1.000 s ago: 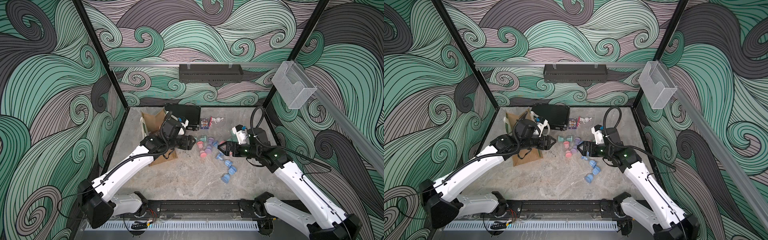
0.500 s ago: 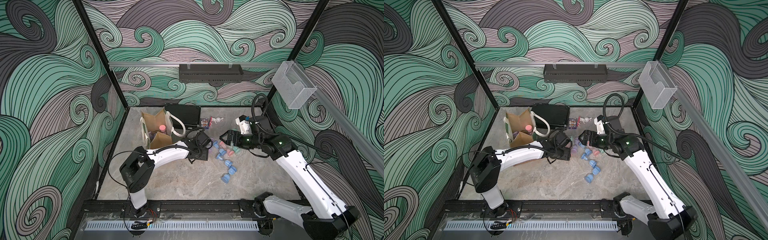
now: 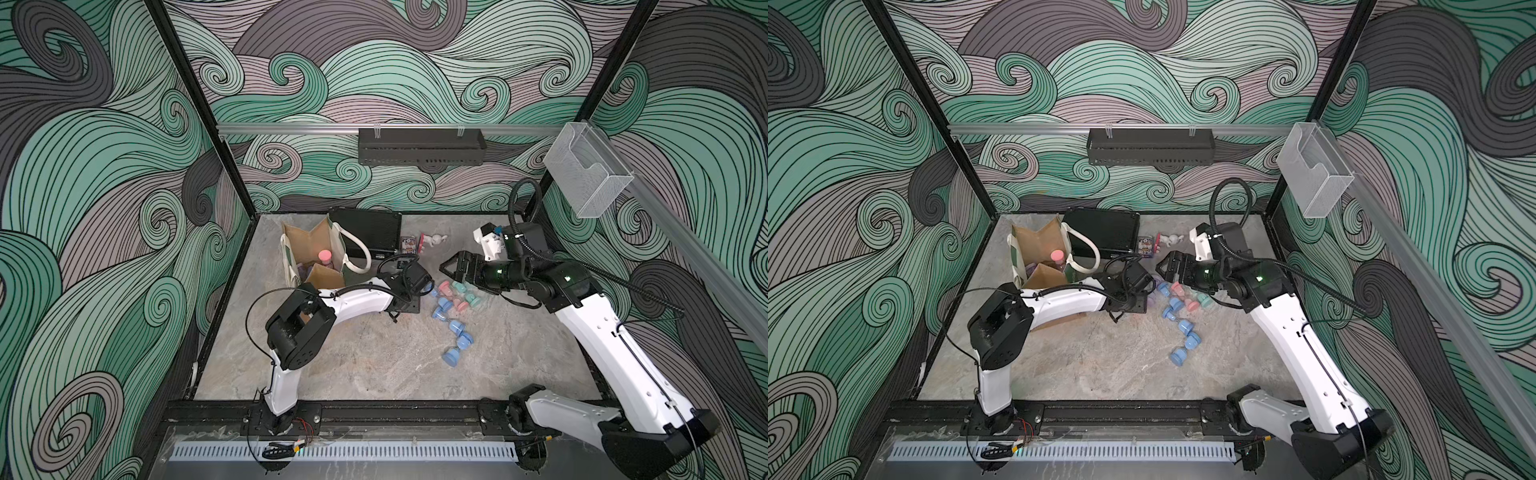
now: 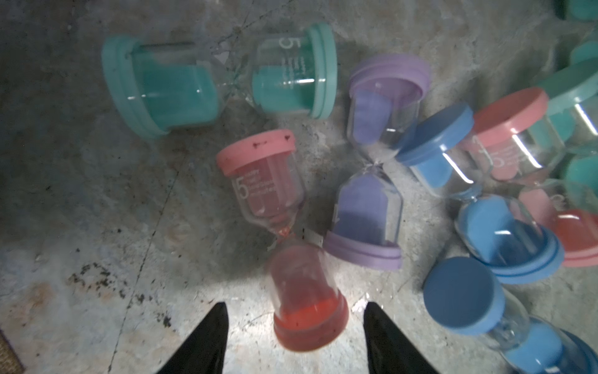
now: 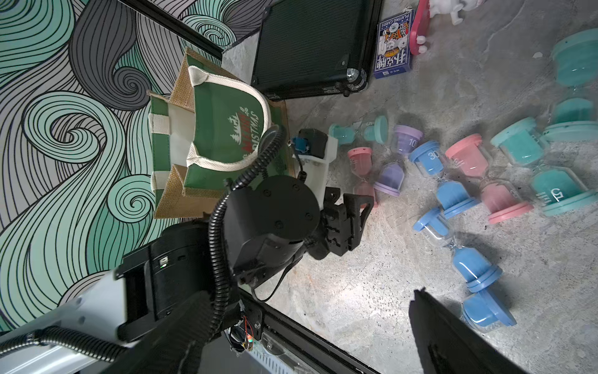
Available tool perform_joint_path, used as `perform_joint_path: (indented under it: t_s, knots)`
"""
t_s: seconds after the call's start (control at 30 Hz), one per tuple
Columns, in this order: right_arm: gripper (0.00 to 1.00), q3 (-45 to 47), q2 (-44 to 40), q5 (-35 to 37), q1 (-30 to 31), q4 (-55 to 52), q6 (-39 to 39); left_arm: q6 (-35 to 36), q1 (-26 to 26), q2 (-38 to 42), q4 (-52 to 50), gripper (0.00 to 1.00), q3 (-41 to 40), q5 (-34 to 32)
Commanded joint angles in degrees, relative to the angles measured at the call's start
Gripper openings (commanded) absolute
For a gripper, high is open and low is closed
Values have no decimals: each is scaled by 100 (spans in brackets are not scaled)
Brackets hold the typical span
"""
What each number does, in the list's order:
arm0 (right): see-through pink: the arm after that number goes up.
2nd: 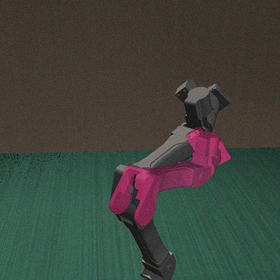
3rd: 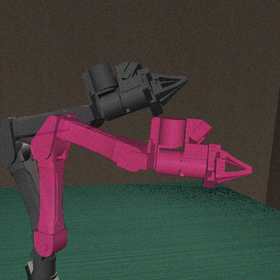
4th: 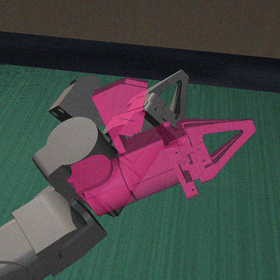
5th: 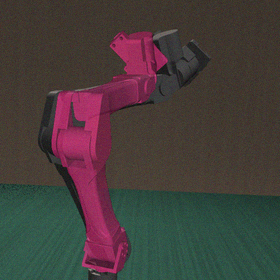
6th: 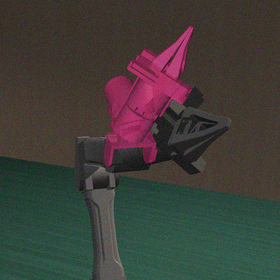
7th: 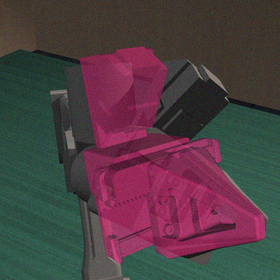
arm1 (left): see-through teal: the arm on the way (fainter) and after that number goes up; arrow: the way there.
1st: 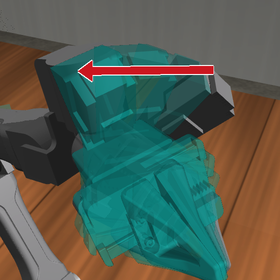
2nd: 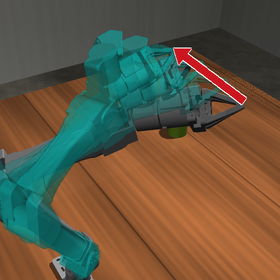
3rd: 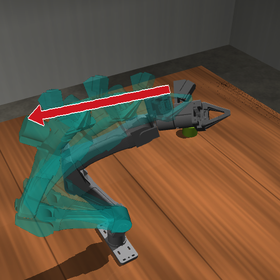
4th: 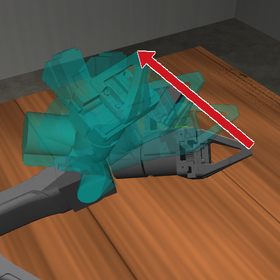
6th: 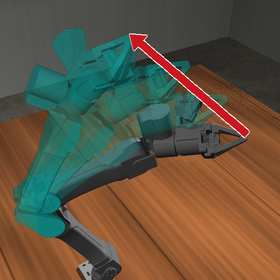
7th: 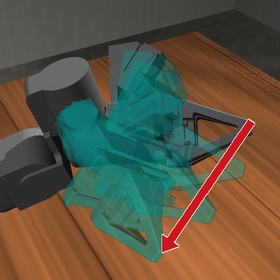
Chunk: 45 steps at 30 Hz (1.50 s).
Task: Put the hourglass into the canvas bag
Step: Pick up the hourglass from the center of the board.
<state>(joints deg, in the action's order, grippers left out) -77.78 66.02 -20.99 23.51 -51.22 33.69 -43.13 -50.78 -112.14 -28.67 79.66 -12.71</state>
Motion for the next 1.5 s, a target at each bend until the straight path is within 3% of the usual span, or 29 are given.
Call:
perform_joint_path:
  t_s: [0.0,0.53,0.83,1.47]
  knots:
    - [100,-92,-28,-87,-28,-71,94,-55,-53,-200,-80,64,175,-204]
    - [100,-99,95,-342,-94,171,350,-195,-54,-2,-308,57,-383,-753]
    - [100,-18,54,-348,-104,324,446,-170,-71,-246,-382,56,-207,-768]
    - [100,371,-149,-348,-167,439,348,-9,-79,-77,-479,36,-168,-858]
